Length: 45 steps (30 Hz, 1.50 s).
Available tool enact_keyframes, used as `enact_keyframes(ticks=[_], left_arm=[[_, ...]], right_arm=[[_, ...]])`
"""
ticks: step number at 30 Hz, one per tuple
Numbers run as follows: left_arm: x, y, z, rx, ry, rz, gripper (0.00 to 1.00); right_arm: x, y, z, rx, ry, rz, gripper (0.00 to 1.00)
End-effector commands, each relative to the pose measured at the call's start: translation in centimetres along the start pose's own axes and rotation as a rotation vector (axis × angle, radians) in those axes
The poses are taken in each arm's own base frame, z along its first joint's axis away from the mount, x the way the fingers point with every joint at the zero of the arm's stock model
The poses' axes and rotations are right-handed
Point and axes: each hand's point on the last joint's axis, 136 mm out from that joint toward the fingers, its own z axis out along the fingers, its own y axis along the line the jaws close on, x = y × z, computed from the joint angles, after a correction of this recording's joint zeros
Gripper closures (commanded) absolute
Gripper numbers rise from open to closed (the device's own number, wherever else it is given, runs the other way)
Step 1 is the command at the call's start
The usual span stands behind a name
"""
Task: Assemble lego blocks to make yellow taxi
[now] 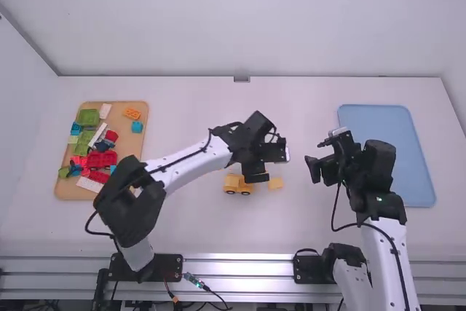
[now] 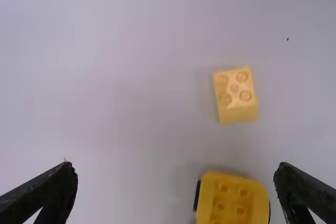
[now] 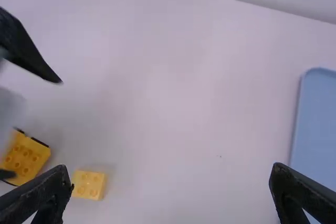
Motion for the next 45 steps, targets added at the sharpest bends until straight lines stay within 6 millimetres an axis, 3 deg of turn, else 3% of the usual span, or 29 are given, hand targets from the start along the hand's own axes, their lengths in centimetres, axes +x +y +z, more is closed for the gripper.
enact_keyframes(ticks=[1,12,23,28,35,45], left_arm=[[1.6,-0.7,-1.6,0.065,-0.062,-0.012,0.01],[6.0,-0.1,-7.7,-0.031,-0.414,-0.091,0.01],[8.5,-0.5,-9.3,-0.085,-0.478,-0.176,0.01],[8.9,-0.4,-9.3,-0.086,-0.47,-0.19,0.01],[9.1,-0.2,-9.3,-0.094,-0.464,-0.194,0.01],[9.2,-0.3,-9.3,-0.091,-0.461,-0.198,0.01]], right_arm=[[-0.5,0.6,0.5,-0.057,-0.013,-0.077,0.01],[1.4,4.9,5.4,-0.282,0.147,-0.459,0.01],[7.3,8.5,10.4,-0.505,0.578,-0.899,0.01],[9.0,9.5,12.8,-0.541,0.679,-0.963,0.01],[11.9,11.0,13.4,-0.605,0.763,-0.999,0.05],[13.1,11.0,13.1,-0.67,0.746,-0.957,0.14]])
